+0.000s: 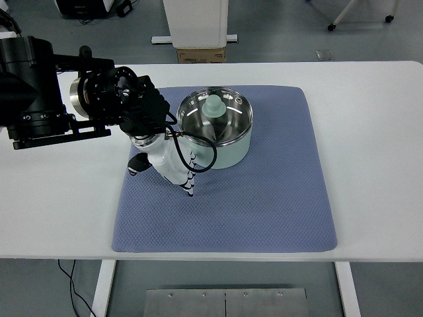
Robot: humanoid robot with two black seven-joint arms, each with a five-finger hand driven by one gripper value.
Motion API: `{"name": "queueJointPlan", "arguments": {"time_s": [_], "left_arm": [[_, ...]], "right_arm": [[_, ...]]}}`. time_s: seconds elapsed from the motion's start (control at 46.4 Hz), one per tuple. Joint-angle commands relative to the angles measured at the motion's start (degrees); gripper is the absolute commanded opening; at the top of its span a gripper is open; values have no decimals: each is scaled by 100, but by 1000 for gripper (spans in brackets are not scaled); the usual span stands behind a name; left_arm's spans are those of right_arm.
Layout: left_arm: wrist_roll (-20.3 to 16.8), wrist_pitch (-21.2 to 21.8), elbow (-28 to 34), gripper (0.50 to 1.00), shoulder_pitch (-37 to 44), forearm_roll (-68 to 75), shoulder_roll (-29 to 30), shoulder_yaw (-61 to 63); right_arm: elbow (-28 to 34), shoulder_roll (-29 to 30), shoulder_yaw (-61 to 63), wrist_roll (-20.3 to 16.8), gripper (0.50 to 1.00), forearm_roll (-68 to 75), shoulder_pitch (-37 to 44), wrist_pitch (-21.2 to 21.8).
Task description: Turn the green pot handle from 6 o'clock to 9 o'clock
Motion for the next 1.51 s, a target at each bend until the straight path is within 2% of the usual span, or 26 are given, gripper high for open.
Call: {"name": "queueJointPlan", "arguments": {"time_s": [0.0,1.1,1.38,1.488], "left_arm": [[0,1,2,1000,-33,46,-1,68],[0,36,46,1000,-692,679,-27,876],[90,36,54,1000,-851,767,-45,1079],[239,36,54,1000,-921,767,-71,1131]], "right_arm": [[0,0,1,0,1000,0,0,-8],[0,0,1,0,1000,0,0,1],[0,0,1,0,1000,0,0,1],[0,0,1,0,1000,0,0,1]]}}
